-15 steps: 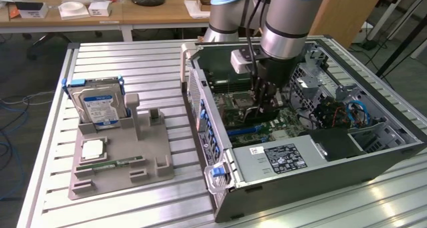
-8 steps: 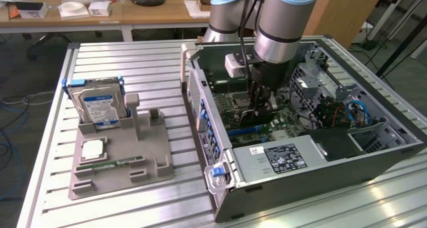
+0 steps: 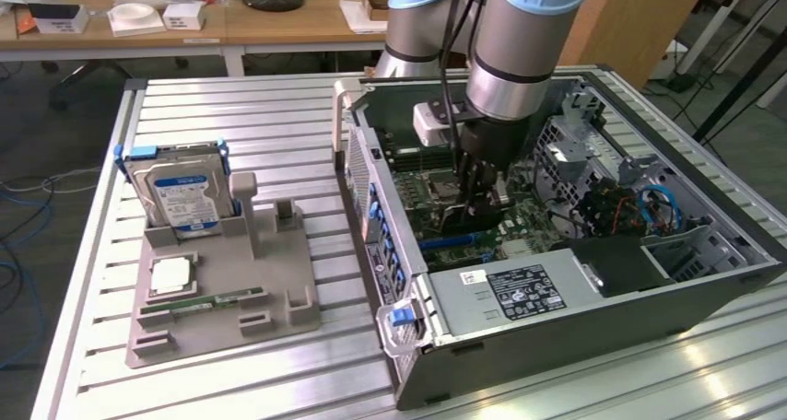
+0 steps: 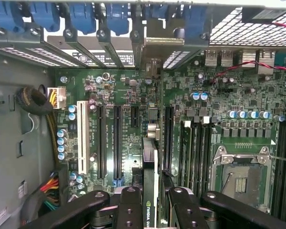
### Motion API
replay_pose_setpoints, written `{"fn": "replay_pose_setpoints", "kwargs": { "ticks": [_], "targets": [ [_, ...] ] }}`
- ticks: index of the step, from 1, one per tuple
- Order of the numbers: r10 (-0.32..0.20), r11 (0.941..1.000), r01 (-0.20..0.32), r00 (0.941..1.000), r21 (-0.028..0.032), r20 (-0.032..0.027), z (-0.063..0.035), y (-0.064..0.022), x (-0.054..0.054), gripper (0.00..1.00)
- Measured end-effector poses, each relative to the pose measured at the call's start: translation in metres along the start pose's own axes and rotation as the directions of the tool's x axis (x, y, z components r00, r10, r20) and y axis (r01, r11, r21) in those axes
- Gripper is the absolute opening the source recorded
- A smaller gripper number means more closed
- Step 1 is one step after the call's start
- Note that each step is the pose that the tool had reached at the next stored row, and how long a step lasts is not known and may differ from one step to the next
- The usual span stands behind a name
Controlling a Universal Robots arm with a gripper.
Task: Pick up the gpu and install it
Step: 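Insert the gpu into the slot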
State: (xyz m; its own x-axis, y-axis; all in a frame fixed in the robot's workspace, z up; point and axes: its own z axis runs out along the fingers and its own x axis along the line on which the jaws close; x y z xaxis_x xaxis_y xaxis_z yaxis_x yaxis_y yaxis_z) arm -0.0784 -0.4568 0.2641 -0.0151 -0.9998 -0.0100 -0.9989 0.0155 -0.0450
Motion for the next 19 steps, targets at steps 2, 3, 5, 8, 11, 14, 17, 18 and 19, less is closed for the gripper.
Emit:
{"fn": "replay_pose_setpoints", "kwargs": {
  "ticks": [2,3,5,8,11,14,17,18,19],
  "targets": [
    [0.0,1.0,0.0,1.0,0.0,-0.0001,0.0013,0.0007,0.0,0.26],
    [0.0,1.0,0.0,1.0,-0.0001,-0.0002,0.0017,0.0009,0.0001,0.26],
    [0.0,1.0,0.0,1.0,0.0,0.0,0.0029,0.0011,0.0001,0.26],
    [0.0,1.0,0.0,1.0,0.0,0.0,0.0043,0.0012,0.0001,0.26],
    [0.0,1.0,0.0,1.0,-0.0001,-0.0001,0.007,0.0013,0.0001,0.26],
    [0.0,1.0,0.0,1.0,-0.0001,-0.0002,0.0085,0.0015,0.0001,0.26],
    [0.0,1.0,0.0,1.0,-0.0001,-0.0003,0.0087,0.002,0.0002,0.26],
    [0.0,1.0,0.0,1.0,0.0,-0.0002,0.0089,0.0023,0.0001,0.26],
    [0.0,1.0,0.0,1.0,-0.0001,-0.0002,0.0091,0.0025,0.0001,0.26]
  ]
}}
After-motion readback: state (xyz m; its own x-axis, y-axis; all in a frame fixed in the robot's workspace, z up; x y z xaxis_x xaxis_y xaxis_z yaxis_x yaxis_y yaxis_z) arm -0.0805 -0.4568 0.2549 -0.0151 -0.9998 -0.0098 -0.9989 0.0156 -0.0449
